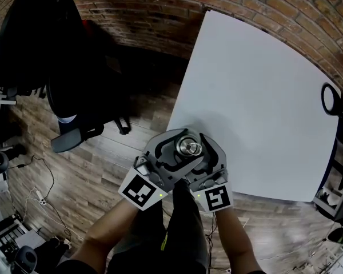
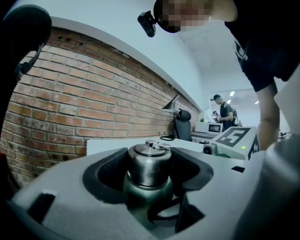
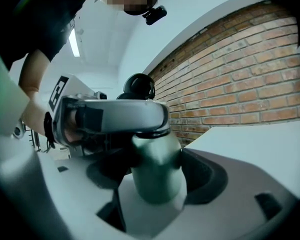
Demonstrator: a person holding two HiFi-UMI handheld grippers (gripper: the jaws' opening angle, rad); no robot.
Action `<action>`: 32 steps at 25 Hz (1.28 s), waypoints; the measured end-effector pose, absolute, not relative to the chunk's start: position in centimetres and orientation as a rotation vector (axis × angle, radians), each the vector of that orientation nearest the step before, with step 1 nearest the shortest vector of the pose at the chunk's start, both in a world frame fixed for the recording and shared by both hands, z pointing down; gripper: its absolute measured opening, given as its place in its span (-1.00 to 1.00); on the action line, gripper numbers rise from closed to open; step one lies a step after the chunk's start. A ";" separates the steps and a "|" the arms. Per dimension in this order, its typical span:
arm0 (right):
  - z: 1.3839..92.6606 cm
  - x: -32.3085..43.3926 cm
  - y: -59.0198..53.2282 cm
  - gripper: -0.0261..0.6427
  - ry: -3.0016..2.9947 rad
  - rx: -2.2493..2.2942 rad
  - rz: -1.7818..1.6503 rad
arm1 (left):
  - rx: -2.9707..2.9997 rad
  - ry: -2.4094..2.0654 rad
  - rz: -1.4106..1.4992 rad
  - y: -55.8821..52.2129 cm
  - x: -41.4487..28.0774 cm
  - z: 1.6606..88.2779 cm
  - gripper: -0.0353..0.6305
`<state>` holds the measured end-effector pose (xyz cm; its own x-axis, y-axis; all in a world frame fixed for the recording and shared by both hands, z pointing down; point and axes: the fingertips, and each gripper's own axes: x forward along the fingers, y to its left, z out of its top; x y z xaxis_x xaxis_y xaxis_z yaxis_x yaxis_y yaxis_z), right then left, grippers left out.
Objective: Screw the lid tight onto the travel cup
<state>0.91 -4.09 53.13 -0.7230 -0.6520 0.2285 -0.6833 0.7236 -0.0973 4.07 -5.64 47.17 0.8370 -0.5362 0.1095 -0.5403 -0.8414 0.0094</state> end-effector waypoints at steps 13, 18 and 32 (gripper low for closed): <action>53.1 0.9 -4.2 0.00 -2.755 1.064 0.269 | 3.060 -0.145 0.190 -4.5 5.0 47.1 -0.07; 53.1 1.0 -4.0 0.00 -2.752 1.057 0.274 | 3.007 -0.028 0.198 -4.2 5.1 47.3 -0.06; 53.2 1.0 -4.1 0.00 -2.750 1.047 0.284 | 2.977 -0.100 0.148 -4.4 5.1 47.5 -0.05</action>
